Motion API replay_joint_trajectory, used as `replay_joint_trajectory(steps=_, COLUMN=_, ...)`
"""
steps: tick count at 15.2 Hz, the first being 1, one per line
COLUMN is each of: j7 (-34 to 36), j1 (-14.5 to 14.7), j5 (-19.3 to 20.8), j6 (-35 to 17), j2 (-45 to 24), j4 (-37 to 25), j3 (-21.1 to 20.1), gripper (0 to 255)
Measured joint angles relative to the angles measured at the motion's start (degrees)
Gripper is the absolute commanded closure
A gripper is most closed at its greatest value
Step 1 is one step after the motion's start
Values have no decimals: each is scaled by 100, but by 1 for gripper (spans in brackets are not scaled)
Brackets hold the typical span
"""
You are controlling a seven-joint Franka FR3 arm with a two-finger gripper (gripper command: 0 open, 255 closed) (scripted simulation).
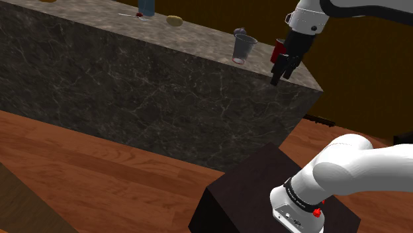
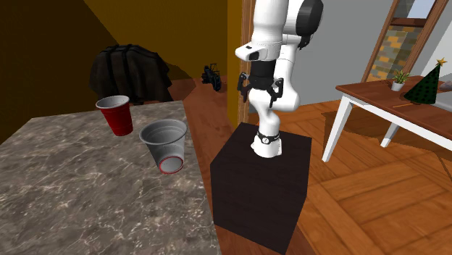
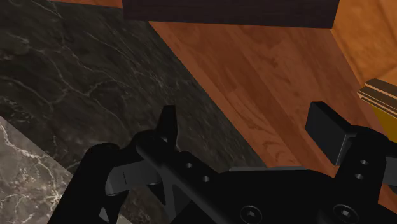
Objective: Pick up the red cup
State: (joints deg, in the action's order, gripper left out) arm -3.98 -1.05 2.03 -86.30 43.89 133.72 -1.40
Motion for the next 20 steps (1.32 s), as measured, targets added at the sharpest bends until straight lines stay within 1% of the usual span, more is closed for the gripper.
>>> replay_joint_trajectory(steps=2, j7=19, j1=-10, j5=11, j6=-43, j2=-112, j4=-79, j3=-10, gripper=0)
replay_joint_trajectory(steps=7, j7=108, j1=-127, j5=175, j6=-411, j2=-1020, j4=-697, j3=-12, gripper=0)
replay_joint_trajectory(steps=13, j7=183, j1=-289, j5=423, j6=-689, j2=-2272, j4=-1787, j3=35, gripper=0)
replay_joint_trajectory(steps=14, j7=207, j1=-310, j5=460, j6=-716, j2=-2541, j4=-2048, j3=35, gripper=0)
replay_joint_trajectory(steps=16, j7=246, j1=-349, j5=536, j6=-758, j2=-2881, j4=-2382, j3=46, gripper=0)
replay_joint_trajectory(steps=18, j7=271, j1=-386, j5=610, j6=-697, j2=-3387, j4=-2986, j3=55, gripper=0)
replay_joint_trajectory(steps=20, j7=326, j1=-407, j5=680, j6=-658, j2=-3767, j4=-3442, j3=56, gripper=0)
